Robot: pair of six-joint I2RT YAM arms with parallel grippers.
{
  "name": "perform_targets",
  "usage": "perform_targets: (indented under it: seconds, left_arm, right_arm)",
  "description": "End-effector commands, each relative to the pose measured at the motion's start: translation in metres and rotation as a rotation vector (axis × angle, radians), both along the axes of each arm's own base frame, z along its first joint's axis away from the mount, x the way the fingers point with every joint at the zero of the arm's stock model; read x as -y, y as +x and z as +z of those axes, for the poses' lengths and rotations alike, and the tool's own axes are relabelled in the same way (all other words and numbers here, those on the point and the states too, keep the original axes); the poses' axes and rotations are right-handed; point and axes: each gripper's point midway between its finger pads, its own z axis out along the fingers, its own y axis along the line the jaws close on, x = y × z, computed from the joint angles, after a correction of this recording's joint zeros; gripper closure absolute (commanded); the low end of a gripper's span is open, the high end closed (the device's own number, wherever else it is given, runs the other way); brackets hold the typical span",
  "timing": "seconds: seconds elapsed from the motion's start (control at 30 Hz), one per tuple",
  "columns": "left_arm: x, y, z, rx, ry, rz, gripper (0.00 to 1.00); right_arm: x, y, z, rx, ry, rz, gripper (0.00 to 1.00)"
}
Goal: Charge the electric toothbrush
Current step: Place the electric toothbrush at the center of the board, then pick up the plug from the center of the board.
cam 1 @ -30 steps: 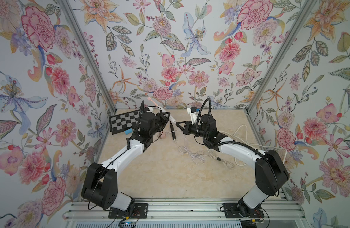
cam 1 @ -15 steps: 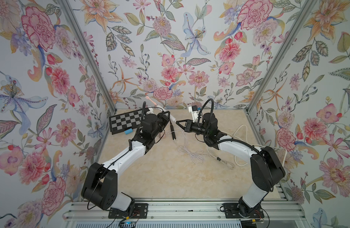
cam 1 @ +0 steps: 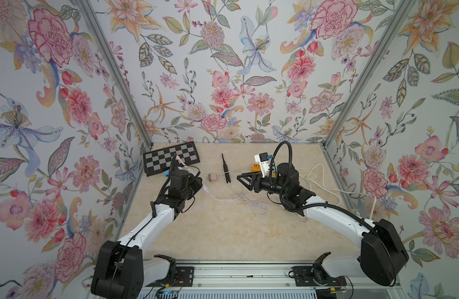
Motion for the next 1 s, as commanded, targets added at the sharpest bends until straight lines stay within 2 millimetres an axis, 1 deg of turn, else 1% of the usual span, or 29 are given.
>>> perform_targets:
  seconds: [0.0,0.03,0.17,0.2,0.27,0.3,0.33,0.37,0.4,0.43,0.5,0.53,0.6,0.67,0.73,0.8,0.87,0.97]
  left_arm:
    - [-0.001,-0.017,-0.054,-0.138,0.026,-0.005,1.0]
    - [-0.004,-0.018,-0.067,-0.173,0.037,0.01,1.0]
    - [-0.004,-0.014,-0.097,-0.253,0.07,0.01,0.99]
    - [-0.003,-0.012,-0.1,-0.264,0.07,0.009,0.89]
    - [-0.003,-0.008,-0.099,-0.265,0.077,0.015,0.58]
    - [-0.006,-0.005,-0.094,-0.253,0.096,0.022,0.49]
    - [-0.012,0.0,-0.082,-0.226,0.135,0.032,0.41]
    - [-0.02,0.005,-0.069,-0.201,0.188,0.048,0.36]
    - [-0.026,0.01,-0.054,-0.175,0.234,0.062,0.35]
    - [-0.033,0.016,-0.036,-0.145,0.286,0.073,0.34]
    - [-0.04,0.028,-0.006,-0.107,0.358,0.082,0.33]
    - [-0.04,0.035,0.006,-0.095,0.371,0.087,0.33]
    - [-0.033,0.049,0.015,-0.086,0.34,0.089,0.34]
    - [-0.016,0.067,0.009,-0.119,0.239,0.09,0.35]
    - [0.003,0.084,-0.006,-0.175,0.132,0.091,0.38]
    - [0.015,0.094,-0.022,-0.269,0.045,0.133,0.41]
    - [0.031,0.112,-0.028,-0.311,-0.002,0.117,0.44]
    - [0.047,0.13,-0.036,-0.347,-0.05,0.127,0.43]
  right_arm:
    - [0.008,0.003,-0.022,-0.018,-0.097,-0.042,0.44]
    - [0.008,0.004,-0.022,-0.019,-0.101,-0.043,0.43]
    - [0.005,0.005,-0.024,-0.037,-0.124,-0.031,0.42]
    - [0.005,0.005,-0.024,-0.04,-0.131,-0.029,0.42]
    - [0.007,0.004,-0.024,-0.042,-0.139,-0.03,0.41]
    - [0.009,0.004,-0.024,-0.042,-0.137,-0.032,0.41]
    - [0.012,0.004,-0.023,-0.042,-0.135,-0.038,0.41]
    - [0.015,0.004,-0.023,-0.043,-0.135,-0.044,0.4]
    - [0.018,0.004,-0.023,-0.043,-0.133,-0.05,0.4]
    - [0.021,0.005,-0.022,-0.042,-0.132,-0.056,0.4]
    - [0.025,0.006,-0.021,-0.043,-0.13,-0.068,0.39]
    - [0.027,0.008,-0.022,-0.044,-0.13,-0.076,0.38]
    - [0.028,0.01,-0.022,-0.048,-0.131,-0.083,0.38]
    - [0.027,0.014,-0.024,-0.063,-0.127,-0.087,0.38]
    - [0.025,0.016,-0.023,-0.079,-0.118,-0.082,0.38]
    - [0.024,0.017,-0.02,-0.092,-0.106,-0.083,0.37]
    - [0.024,0.017,-0.016,-0.097,-0.093,-0.088,0.37]
    - [0.026,0.014,-0.014,-0.101,-0.094,-0.091,0.36]
